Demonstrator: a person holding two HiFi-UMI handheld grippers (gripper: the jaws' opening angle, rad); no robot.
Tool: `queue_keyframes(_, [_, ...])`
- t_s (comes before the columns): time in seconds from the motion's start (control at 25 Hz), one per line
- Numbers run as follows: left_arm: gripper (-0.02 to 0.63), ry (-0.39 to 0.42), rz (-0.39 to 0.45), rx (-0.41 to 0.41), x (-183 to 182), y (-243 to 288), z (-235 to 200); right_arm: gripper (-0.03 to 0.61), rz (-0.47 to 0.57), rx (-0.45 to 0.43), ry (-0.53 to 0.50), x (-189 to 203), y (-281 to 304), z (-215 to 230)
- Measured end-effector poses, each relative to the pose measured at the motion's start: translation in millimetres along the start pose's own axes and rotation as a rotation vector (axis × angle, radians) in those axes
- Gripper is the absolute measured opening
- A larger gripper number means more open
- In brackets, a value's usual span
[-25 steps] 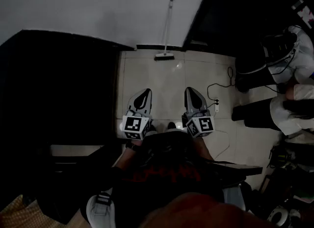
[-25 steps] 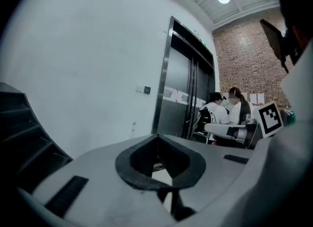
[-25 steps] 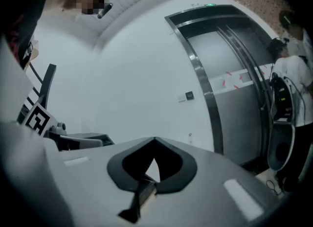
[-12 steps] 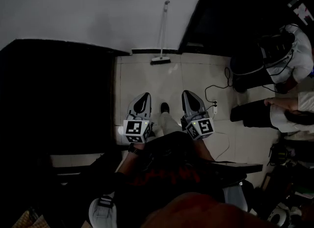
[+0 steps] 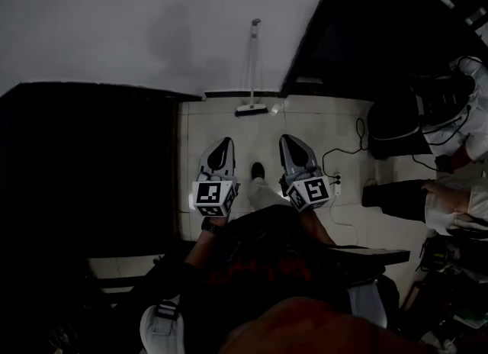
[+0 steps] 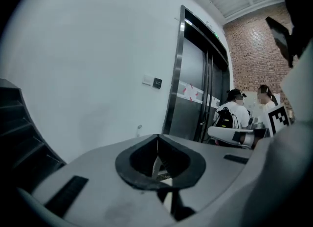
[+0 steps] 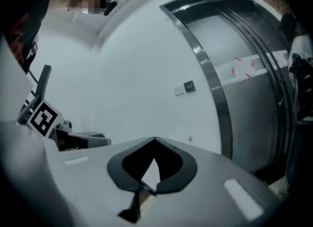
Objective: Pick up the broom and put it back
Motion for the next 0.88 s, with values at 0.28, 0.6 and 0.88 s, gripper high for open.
queue_keyframes(0.28, [0.003, 0.021, 0.011, 0.028, -45, 121, 12, 0.000, -0.049, -0.027, 0.047, -31, 80, 104])
queue_keyframes(0.6, [0.003, 0.010, -0.014, 0.004, -66, 181, -3, 0.001, -0.183, -0.034, 0.074, -19, 158, 176])
queue_keyframes(0.88, [0.005, 0.011, -0.029, 0.009, -74, 225, -47, 0.179, -0.384, -0.012, 0.125, 52, 266, 241])
Point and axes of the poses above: the fingertips, and each gripper's own axes: y forward along the fingers, z to its right, x out of its underside, the point moved 10 cm from there along -y, backward along the fingers, and after that the axes turned 10 degrees about -x, right-handed, at the moved point
